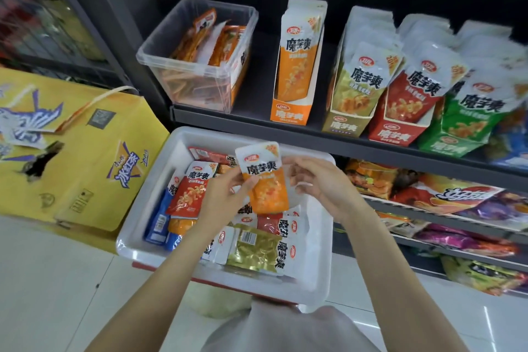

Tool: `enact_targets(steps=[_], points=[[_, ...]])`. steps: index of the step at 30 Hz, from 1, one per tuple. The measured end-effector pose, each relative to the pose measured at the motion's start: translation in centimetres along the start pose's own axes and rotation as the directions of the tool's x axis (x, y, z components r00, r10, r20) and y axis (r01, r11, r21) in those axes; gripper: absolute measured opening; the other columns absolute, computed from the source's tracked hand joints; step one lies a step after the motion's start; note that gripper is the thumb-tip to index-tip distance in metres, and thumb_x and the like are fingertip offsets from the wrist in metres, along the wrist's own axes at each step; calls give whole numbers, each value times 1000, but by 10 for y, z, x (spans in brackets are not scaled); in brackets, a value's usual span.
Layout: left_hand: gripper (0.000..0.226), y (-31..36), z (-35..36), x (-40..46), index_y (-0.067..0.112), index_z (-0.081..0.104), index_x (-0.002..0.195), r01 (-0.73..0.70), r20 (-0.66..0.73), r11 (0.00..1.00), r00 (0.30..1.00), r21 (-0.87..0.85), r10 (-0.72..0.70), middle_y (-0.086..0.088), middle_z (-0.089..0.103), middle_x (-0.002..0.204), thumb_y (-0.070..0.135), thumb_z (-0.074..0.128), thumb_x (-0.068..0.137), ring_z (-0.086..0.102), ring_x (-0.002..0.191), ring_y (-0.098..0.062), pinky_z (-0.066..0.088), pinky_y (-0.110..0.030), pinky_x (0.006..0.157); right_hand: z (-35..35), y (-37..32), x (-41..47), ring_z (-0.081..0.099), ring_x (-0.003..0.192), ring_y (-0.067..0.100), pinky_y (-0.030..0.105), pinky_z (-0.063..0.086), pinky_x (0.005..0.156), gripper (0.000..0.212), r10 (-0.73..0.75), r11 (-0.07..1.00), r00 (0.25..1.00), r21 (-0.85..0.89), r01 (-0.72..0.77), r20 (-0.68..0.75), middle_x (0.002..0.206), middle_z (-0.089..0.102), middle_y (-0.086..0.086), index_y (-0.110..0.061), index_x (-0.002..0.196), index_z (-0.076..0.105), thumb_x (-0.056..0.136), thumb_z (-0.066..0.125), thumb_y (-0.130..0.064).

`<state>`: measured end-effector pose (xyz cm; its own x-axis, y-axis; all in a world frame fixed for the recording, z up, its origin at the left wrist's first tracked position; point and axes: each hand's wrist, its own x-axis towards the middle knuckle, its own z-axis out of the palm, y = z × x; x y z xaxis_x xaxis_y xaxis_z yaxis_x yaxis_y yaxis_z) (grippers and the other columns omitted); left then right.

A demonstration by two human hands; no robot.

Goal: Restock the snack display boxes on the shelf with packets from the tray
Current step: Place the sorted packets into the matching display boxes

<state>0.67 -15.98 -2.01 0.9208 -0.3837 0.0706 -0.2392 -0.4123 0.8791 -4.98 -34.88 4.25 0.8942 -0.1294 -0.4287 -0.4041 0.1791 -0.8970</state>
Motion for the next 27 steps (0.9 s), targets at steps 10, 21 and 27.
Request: enact_targets(steps=[10,21,27], points=[[23,113,-27,61,14,66,99,-385,-81,893,907,234,412,6,67,80,34,61,90,63,70,-9,52,-24,65,-24,-99,-1,57,72,-1,16,46,68,23,-760,424,649,-735,530,30,81,60,-16,-22,106,61,85,70,-24],[56,89,6,148,21,44,137,-186,-129,933,963,309,235,1,50,136,27,67,86,48,123,-14,35,-25,97,-46,-181,72,58,81,11,38,49,82,12,-829,179,558,-925,334,41,85,63,-9,-20,100,62,90,60,-25],[57,81,13,151,22,41,138,-167,-107,936,972,309,208,0,50,136,28,66,87,49,122,-15,41,-29,96,-35,-171,119,56,102,31,35,42,65,23,-749,-143,662,-984,-107,37,111,59,13,-7,113,61,93,54,-16]])
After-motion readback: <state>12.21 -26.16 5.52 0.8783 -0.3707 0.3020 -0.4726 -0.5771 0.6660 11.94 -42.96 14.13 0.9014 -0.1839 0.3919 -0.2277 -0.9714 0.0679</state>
